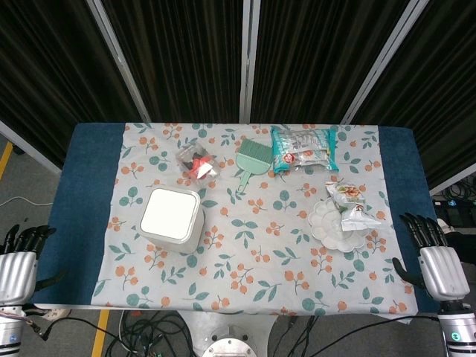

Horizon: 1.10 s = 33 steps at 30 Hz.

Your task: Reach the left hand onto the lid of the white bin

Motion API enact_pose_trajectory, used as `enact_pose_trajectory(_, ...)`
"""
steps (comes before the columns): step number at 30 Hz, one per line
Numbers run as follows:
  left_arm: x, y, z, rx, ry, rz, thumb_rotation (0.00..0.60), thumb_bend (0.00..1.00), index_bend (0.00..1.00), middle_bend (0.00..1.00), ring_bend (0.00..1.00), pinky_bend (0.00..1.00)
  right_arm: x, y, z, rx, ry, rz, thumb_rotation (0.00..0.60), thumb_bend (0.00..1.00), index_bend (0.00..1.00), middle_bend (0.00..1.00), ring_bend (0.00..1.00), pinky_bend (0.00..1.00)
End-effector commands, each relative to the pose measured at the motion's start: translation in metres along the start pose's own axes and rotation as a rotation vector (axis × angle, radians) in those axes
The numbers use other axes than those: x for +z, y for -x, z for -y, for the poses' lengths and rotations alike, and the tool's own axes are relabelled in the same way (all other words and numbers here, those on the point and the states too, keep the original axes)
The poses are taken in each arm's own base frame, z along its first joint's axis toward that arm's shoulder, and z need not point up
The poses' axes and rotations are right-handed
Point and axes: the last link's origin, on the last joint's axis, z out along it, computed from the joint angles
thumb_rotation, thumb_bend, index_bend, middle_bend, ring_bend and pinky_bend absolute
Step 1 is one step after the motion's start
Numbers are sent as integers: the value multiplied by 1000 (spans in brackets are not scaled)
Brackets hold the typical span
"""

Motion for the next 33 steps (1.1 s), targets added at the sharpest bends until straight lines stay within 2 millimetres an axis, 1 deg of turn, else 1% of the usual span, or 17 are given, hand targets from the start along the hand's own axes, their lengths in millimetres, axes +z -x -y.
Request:
enact_pose_trajectory(1,0,-1,0,1,3,0,600,0,218,179,146,3,0,0,0,0,0,0,600,270,5,49,0,0)
enact_pose_trajectory(6,0,-2,-1,-2,13,2,600,0,218,179,146,3,-2,-1,0,-1,0,-4,600,270,5,49,0,0)
enact_pose_trajectory(9,1,-5,-4,-9,35,0,600,0,217,179,146,3,-4,-5,0,-6,-4,-22,600,270,5,49,0,0)
enact_pose_trajectory(13,13,-12,-17,-20,149,1,600,0,217,179,146,3,-2,-19,1,-18,-7,-69,600,270,5,47,0,0)
enact_pose_trajectory(15,20,-16,-27,-33,224,6,600,0,217,179,146,3,0,-25,3,-28,-6,-86,600,269,5,46,0,0)
enact_pose_trajectory(17,29,-22,-44,-62,341,13,600,0,218,179,146,3,2,-32,7,-35,-14,-99,600,268,4,41,0,0)
enact_pose_trajectory(18,32,-23,-49,-70,369,16,600,0,218,179,146,3,2,-33,8,-35,-16,-102,600,268,3,40,0,0)
enact_pose_trajectory(22,46,-26,-82,-108,556,55,600,0,217,179,146,3,5,-40,12,-38,-23,-118,600,268,2,39,0,0)
enact_pose_trajectory(25,56,-26,-106,-118,663,75,600,0,217,179,146,3,6,-43,13,-46,-21,-123,600,267,0,37,0,0)
enact_pose_trajectory(29,66,-26,-131,-113,758,88,600,0,217,179,146,3,6,-44,13,-52,-16,-118,600,268,0,35,0,0)
enact_pose_trajectory(33,75,-20,-148,-114,802,116,600,0,217,179,146,2,6,-44,12,-50,-13,-113,600,268,0,35,0,0)
